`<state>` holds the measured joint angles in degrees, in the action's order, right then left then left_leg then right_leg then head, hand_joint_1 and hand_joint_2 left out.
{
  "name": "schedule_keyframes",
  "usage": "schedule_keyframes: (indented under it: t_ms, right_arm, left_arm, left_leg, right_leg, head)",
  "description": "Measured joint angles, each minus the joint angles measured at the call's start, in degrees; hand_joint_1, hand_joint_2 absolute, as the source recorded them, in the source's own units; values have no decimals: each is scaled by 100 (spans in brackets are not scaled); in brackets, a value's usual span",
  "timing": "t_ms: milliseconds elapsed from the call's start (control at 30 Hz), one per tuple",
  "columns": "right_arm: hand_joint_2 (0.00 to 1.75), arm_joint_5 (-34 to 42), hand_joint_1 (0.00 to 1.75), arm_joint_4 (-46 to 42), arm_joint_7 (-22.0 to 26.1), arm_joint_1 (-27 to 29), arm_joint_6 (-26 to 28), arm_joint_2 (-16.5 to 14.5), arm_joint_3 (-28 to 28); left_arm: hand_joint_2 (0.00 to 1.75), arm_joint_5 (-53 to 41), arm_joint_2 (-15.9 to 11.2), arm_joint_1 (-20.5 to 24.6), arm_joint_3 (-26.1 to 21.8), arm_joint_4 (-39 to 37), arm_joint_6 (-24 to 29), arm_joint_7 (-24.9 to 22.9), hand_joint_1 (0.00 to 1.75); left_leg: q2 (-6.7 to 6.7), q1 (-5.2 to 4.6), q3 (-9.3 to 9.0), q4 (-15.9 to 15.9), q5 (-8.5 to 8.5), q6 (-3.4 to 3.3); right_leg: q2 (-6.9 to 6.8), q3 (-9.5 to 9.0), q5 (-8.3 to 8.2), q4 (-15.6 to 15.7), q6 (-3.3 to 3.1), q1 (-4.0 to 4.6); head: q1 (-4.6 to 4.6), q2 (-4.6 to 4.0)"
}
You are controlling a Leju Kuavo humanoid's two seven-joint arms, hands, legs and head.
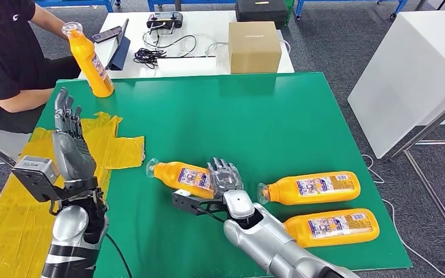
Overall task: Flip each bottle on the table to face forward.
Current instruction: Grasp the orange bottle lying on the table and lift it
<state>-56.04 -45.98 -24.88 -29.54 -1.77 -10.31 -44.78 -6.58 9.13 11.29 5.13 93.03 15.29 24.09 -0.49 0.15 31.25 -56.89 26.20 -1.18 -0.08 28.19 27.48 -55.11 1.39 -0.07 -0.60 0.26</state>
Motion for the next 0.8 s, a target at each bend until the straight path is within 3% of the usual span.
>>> schedule_keyframes:
  t_ms: [33,167,433,800]
  right_arm:
    - [175,-63,3,5,-24,-10,-102,-1,-20]
    - [175,-130,173,38,53,-78,-598,-3,-86]
    - [175,147,175,223,494,-203,-997,3,-160]
    - [175,431,175,315,584,-279,-1002,36,-175]
  left_arm:
    - [0,4,-1,7,1,2,-13,-14,0]
    - [0,33,-1,54,7,-1,-84,-40,0]
    - [0,97,-1,203,87,-99,-110,-44,0]
    - [0,212,-3,316,172,-282,-113,-44,0]
  left_leg:
    - [1,0,0,0,0,0]
    - [0,0,-5,0,0,0]
    - [9,0,-39,1,0,0]
    - [13,0,-49,1,0,0]
  right_leg:
    - [0,0,0,0,0,0]
    - [0,-2,0,0,0,0]
    - [3,-29,0,1,0,0]
    - [4,-39,0,1,0,0]
  head:
    - [1,0]
    - [1,0]
    - [1,0]
    - [1,0]
